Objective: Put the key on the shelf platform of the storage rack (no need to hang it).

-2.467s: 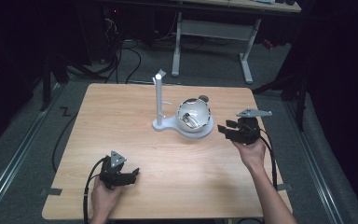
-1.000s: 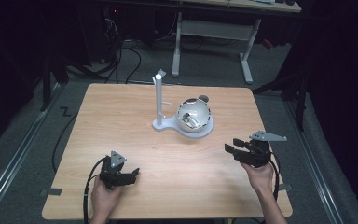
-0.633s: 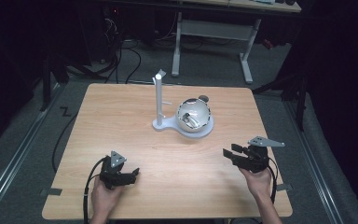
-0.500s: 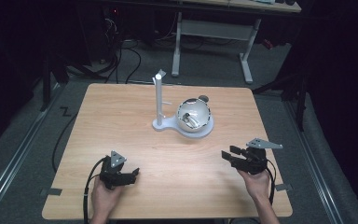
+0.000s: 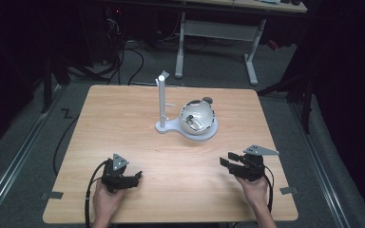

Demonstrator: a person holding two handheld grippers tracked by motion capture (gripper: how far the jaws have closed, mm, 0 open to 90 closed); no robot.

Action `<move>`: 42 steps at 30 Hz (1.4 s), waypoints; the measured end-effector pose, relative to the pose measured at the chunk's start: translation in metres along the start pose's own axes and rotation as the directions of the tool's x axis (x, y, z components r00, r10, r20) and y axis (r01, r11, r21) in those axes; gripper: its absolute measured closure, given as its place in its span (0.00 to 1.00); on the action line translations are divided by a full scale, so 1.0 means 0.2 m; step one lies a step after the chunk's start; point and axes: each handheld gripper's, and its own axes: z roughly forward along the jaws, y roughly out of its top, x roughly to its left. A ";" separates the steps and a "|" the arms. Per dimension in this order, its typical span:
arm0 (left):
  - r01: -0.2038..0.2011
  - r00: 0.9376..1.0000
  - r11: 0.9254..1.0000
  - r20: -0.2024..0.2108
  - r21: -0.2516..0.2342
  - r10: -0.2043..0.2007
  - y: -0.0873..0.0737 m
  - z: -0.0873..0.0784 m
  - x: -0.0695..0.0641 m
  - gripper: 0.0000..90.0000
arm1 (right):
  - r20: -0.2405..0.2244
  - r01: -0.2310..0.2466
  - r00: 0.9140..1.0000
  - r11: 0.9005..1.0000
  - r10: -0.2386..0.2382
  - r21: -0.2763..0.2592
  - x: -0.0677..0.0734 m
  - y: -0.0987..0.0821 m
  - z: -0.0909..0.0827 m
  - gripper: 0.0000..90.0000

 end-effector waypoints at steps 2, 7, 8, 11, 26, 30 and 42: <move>-0.001 1.000 1.000 0.000 0.000 0.001 0.00 0.00 0.00 0.20 | -0.001 0.001 1.000 1.000 -0.001 0.007 0.00 0.00 0.01 0.57; 0.000 1.000 1.000 0.000 0.000 0.000 0.00 0.00 0.00 0.20 | -0.006 0.005 1.000 1.000 -0.005 0.019 0.02 -0.02 0.03 0.56; 0.000 1.000 1.000 0.001 0.000 0.000 0.00 0.00 0.00 0.20 | -0.010 0.001 1.000 1.000 -0.001 0.021 0.02 -0.02 0.04 0.56; -0.001 1.000 1.000 0.001 0.000 0.001 0.00 0.00 0.00 0.20 | -0.009 0.016 1.000 0.999 -0.016 0.034 0.04 -0.03 0.06 0.56; 0.003 1.000 1.000 -0.001 0.002 -0.003 0.00 0.00 0.00 0.20 | 0.024 0.080 0.996 0.993 -0.082 0.092 0.11 -0.06 0.18 0.55; 0.006 1.000 1.000 -0.001 0.003 -0.006 0.00 0.00 0.00 0.20 | 0.023 0.096 0.995 0.991 -0.099 0.097 0.13 -0.08 0.20 0.55; 0.011 1.000 1.000 -0.004 0.002 -0.011 0.00 0.00 0.00 0.20 | 0.043 0.136 0.989 0.983 -0.143 0.122 0.18 -0.13 0.25 0.54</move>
